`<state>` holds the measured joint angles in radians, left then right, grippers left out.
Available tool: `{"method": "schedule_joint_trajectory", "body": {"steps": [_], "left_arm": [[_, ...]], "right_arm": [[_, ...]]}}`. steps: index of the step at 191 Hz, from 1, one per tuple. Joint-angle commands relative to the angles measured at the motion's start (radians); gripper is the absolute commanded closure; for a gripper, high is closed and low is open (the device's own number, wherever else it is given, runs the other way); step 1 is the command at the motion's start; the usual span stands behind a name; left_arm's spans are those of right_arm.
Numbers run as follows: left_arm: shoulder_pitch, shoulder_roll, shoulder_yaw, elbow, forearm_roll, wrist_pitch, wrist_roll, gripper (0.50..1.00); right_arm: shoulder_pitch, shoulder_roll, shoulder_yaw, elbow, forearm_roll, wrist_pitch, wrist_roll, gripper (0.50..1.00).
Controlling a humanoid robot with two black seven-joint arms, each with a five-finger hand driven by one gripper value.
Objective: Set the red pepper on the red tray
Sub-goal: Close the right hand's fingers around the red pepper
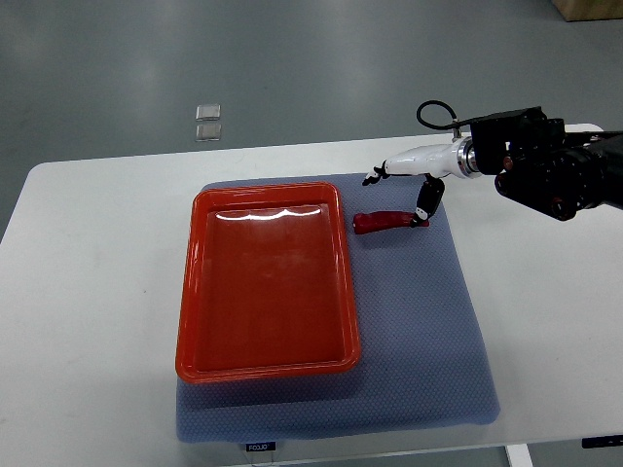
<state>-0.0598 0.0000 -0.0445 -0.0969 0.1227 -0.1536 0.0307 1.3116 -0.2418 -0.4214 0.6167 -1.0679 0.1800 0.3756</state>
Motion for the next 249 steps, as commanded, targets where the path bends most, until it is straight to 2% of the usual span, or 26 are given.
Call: {"method": "schedule_joint_trajectory", "body": {"steps": [1,24,41,59,95,116,131,172,193,204,220,225,231,249], "left_arm": [[0.000,0.000,0.000,0.000,0.000,0.000,0.000,0.500],[0.000,0.000,0.000,0.000,0.000,0.000,0.000,0.500],[0.000,0.000,0.000,0.000,0.000,0.000,0.000,0.500],[0.000,0.000,0.000,0.000,0.000,0.000,0.000,0.500],[0.000,0.000,0.000,0.000,0.000,0.000,0.000,0.500],[0.000,0.000,0.000,0.000,0.000,0.000,0.000,0.500],[0.000,0.000,0.000,0.000,0.000,0.000,0.000,0.500],[0.000,0.000,0.000,0.000,0.000,0.000,0.000,0.500],[0.000,0.000,0.000,0.000,0.000,0.000,0.000,0.500],[0.000,0.000,0.000,0.000,0.000,0.000,0.000,0.500],[0.000,0.000,0.000,-0.003,0.000,0.000,0.000,0.500],[0.000,0.000,0.000,-0.003,0.000,0.000,0.000,0.500],[0.000,0.000,0.000,0.000,0.000,0.000,0.000,0.500],[0.000,0.000,0.000,0.000,0.000,0.000,0.000,0.500]], "right_arm": [[-0.009,0.032,-0.011,-0.008,0.000,-0.004,-0.029,0.587],[-0.008,0.042,-0.020,-0.008,0.020,0.006,-0.089,0.587],[-0.003,0.045,-0.017,-0.006,0.052,0.027,-0.176,0.587],[0.003,0.053,-0.020,-0.008,0.140,0.044,-0.234,0.587],[0.018,0.073,-0.020,-0.006,0.178,0.046,-0.281,0.587],[0.018,0.085,-0.020,-0.002,0.201,0.049,-0.331,0.587],[0.018,0.087,-0.020,0.006,0.246,0.072,-0.340,0.587],[0.014,0.105,-0.020,0.006,0.261,0.065,-0.362,0.597],[0.008,0.113,-0.020,0.006,0.258,0.047,-0.383,0.652],[0.006,0.118,-0.022,0.006,0.250,0.039,-0.383,0.707],[0.005,0.118,-0.022,0.006,0.246,0.038,-0.382,0.750],[0.001,0.118,-0.022,0.006,0.244,0.038,-0.380,0.785],[0.001,0.119,-0.022,0.006,0.243,0.038,-0.380,0.803],[0.003,0.118,-0.022,0.006,0.232,0.036,-0.376,0.816]]}}
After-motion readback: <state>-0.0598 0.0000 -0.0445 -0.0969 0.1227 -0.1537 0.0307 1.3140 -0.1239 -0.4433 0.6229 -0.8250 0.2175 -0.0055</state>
